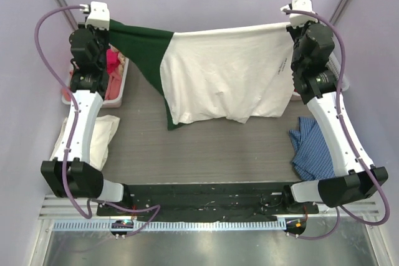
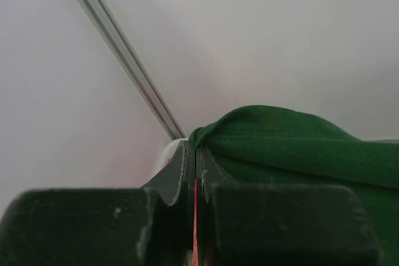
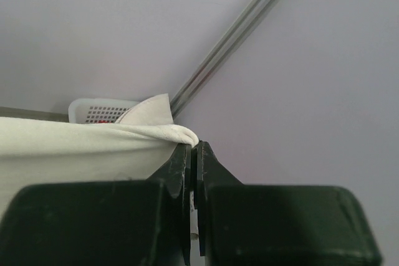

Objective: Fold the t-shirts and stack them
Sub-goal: Flatten out the tshirt

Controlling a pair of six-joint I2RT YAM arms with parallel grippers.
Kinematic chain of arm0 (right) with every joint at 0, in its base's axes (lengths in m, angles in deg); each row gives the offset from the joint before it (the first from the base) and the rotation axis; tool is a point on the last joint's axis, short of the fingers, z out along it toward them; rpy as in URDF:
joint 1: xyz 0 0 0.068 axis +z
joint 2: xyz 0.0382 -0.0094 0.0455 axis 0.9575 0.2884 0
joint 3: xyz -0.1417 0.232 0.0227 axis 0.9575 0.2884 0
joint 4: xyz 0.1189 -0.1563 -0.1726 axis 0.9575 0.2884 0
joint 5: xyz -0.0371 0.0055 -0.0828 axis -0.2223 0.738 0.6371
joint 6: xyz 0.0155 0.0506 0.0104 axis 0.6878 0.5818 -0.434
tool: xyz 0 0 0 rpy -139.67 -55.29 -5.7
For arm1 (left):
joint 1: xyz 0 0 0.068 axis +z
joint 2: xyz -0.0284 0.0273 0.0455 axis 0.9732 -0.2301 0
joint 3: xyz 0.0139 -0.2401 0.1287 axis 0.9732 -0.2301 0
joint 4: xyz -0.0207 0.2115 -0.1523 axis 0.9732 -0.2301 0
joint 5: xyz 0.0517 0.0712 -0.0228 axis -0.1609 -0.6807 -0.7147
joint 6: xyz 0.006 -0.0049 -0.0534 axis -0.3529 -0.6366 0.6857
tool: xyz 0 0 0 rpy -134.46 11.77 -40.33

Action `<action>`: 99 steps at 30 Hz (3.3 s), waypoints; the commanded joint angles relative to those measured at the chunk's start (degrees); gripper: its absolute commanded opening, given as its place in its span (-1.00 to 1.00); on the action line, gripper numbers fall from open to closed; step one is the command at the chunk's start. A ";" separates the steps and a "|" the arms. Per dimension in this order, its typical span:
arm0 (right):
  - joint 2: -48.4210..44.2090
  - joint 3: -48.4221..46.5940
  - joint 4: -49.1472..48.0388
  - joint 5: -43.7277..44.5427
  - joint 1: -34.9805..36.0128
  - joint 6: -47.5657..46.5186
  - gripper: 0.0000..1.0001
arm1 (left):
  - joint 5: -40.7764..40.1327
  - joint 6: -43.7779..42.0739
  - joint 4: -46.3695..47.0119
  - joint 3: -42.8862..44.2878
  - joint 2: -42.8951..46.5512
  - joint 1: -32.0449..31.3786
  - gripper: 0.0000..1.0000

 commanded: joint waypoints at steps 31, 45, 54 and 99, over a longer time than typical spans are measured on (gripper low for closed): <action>27.82 -44.50 -14.59 4.61 -4.56 -2.42 -0.99 | -11.46 10.99 9.42 50.89 -23.26 6.68 -1.00; 0.32 -27.80 9.05 -0.66 -4.30 7.34 -0.99 | -1.71 8.44 -3.04 20.47 10.30 7.12 -1.00; -14.98 -26.57 21.80 -2.51 -4.30 8.13 -0.99 | -0.65 7.04 -19.05 28.11 24.37 7.12 -1.00; 19.46 11.85 -15.54 -0.49 -4.21 3.12 -0.99 | -2.23 -4.30 16.70 -11.26 -5.50 4.40 -1.00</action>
